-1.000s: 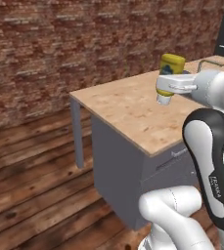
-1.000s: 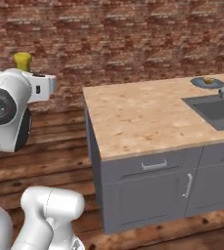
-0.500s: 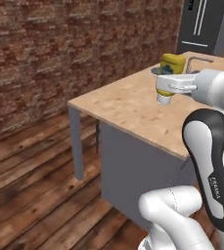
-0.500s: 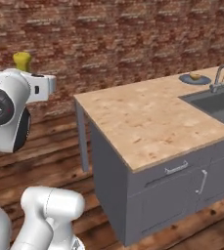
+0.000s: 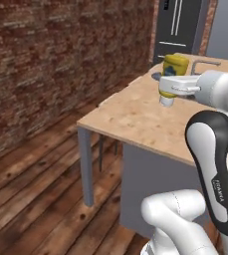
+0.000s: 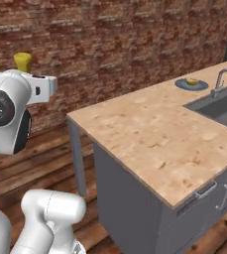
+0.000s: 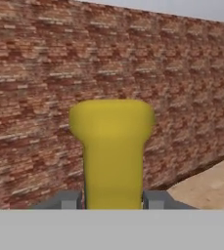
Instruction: Move the hot dog bun to the plate on the dining table and place the condiment next to that plate. Then navigate to the fridge and take the sausage and place it on the plate as well.
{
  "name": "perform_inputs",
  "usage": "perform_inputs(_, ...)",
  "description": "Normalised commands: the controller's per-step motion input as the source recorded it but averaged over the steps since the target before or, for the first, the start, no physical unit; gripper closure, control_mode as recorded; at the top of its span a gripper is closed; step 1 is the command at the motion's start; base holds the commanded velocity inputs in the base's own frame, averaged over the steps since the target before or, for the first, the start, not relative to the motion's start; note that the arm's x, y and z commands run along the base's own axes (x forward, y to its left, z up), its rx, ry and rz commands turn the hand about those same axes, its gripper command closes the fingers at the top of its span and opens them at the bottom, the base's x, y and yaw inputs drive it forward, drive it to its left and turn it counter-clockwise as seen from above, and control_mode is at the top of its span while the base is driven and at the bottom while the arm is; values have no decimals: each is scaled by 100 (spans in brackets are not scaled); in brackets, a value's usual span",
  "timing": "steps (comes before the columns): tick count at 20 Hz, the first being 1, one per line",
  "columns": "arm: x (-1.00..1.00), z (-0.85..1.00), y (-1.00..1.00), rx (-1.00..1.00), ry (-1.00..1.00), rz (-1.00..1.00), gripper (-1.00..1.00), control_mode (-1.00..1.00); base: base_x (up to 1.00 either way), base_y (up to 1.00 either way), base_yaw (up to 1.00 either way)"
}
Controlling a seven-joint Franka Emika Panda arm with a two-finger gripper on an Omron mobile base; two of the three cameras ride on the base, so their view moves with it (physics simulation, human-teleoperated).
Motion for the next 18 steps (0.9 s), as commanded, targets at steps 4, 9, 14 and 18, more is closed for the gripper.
perform_inputs(4, 0, 0, 0, 0, 0, 0, 100, 100, 65, 100, -36)
perform_inputs(9, 0, 0, 0, 0, 0, 0, 100, 100, 65, 100, -35)
perform_inputs(14, 0, 0, 0, 0, 0, 0, 100, 100, 64, 100, -34)
perform_inputs(18, 0, 0, 0, 0, 0, 0, 100, 100, 63, 100, -34)
